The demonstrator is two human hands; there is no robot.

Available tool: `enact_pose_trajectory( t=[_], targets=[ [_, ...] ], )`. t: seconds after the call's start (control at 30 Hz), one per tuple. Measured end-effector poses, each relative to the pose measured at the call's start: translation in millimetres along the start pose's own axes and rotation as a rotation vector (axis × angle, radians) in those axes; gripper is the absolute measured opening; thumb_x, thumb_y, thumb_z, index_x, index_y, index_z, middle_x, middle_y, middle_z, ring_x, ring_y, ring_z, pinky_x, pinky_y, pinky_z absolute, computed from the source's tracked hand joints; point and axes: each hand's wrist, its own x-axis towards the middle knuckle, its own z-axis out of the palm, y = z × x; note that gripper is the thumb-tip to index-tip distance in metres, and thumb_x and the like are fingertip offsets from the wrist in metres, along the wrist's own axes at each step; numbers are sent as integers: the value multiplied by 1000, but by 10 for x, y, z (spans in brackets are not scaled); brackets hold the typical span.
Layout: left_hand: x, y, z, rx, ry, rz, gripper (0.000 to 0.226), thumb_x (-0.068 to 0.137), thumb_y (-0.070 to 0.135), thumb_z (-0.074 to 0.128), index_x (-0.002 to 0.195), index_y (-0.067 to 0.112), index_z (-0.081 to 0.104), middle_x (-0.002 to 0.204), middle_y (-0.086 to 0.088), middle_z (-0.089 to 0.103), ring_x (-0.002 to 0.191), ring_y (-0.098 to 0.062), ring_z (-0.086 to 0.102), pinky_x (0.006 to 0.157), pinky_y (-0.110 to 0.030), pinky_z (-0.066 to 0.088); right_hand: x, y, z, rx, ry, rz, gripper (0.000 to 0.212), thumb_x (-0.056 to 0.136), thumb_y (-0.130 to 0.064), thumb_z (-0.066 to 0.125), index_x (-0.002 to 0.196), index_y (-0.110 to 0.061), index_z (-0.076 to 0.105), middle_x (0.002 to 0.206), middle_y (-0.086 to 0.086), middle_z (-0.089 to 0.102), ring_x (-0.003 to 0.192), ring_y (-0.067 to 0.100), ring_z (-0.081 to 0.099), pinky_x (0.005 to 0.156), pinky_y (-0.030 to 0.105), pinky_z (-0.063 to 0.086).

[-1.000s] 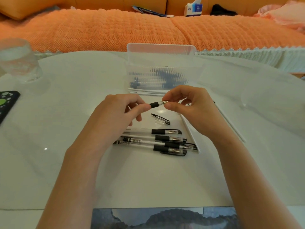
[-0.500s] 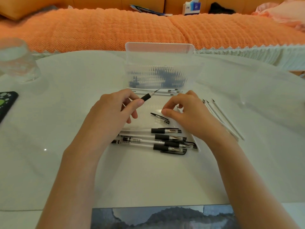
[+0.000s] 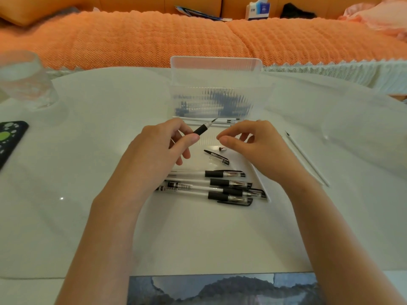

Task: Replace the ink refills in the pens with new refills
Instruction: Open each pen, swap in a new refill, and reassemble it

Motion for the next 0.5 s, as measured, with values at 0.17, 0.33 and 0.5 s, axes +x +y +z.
enact_pose_trajectory(
  t=[0.17,0.33,0.5],
  targets=[
    [9,15,23,-8,-3,20,10,91,37,55,85,30,59,70,10,67,61,-7,62,71,-39,54,-14,-95,-3,372,36,81,17,85,-29,66,98,-21,74,87,-9,73,76,-3,62,64,5,45],
    [10,61,56,-28,-16,52,10,92,36,55,88,28,59,70,9,67,62,-8,62,72,-40,54,-4,-115,20,573,30,140,17,86,-27,64,96,-15,72,85,-5,72,78,5,59,71,21,47],
    [11,43,53,-14,-36,35,11,91,37,56,84,29,59,69,10,67,62,-8,62,71,-37,54,32,-106,-78,749,131,164,14,90,-20,59,93,-9,67,87,4,73,80,14,66,67,23,49]
  ],
)
